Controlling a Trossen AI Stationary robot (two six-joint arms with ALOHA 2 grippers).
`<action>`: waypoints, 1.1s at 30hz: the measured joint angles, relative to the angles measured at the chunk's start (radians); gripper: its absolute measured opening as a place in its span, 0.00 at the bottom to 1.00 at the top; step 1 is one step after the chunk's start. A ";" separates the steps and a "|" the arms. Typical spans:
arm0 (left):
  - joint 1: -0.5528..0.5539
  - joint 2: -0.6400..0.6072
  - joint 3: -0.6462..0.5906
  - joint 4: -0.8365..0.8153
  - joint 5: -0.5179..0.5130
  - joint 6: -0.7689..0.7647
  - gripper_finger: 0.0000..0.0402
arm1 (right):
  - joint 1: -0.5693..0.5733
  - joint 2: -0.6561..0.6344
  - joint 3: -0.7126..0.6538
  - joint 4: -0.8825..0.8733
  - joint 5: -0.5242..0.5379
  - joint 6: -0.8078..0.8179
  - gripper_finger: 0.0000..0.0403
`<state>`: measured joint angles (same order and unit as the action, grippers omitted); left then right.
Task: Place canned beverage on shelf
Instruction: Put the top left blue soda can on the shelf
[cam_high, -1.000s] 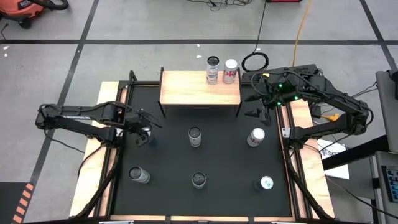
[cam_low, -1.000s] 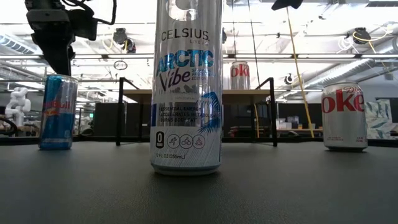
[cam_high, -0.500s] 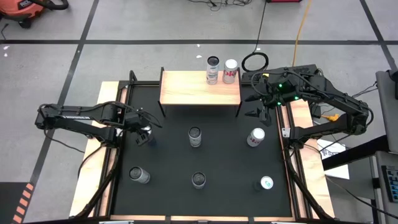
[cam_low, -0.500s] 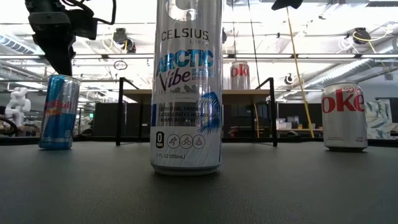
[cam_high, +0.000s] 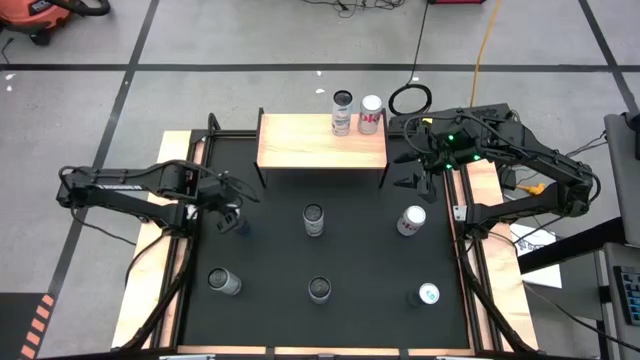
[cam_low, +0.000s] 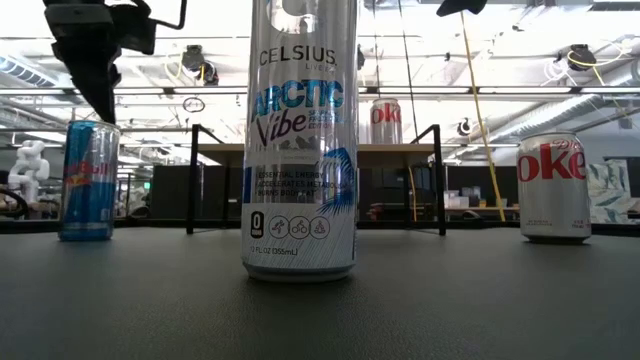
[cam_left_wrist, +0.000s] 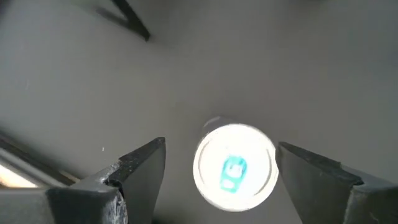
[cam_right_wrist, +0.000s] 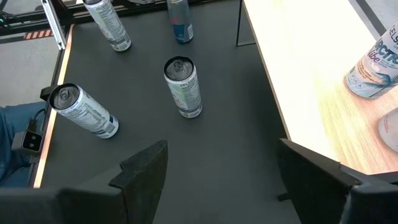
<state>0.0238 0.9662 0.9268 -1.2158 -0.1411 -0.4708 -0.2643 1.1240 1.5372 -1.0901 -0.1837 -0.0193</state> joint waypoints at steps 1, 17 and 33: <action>0.000 0.000 0.000 -0.009 0.001 -0.011 0.76 | 0.000 0.000 0.000 0.000 0.000 0.000 0.70; 0.000 0.003 -0.066 0.058 0.061 -0.047 0.76 | 0.000 0.000 0.000 -0.004 0.000 -0.011 0.70; 0.000 0.003 -0.135 0.126 0.060 -0.042 0.76 | 0.000 0.000 0.000 -0.007 0.000 -0.011 0.70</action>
<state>0.0238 0.9688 0.7921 -1.0895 -0.0810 -0.5130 -0.2645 1.1240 1.5372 -1.0973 -0.1837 -0.0303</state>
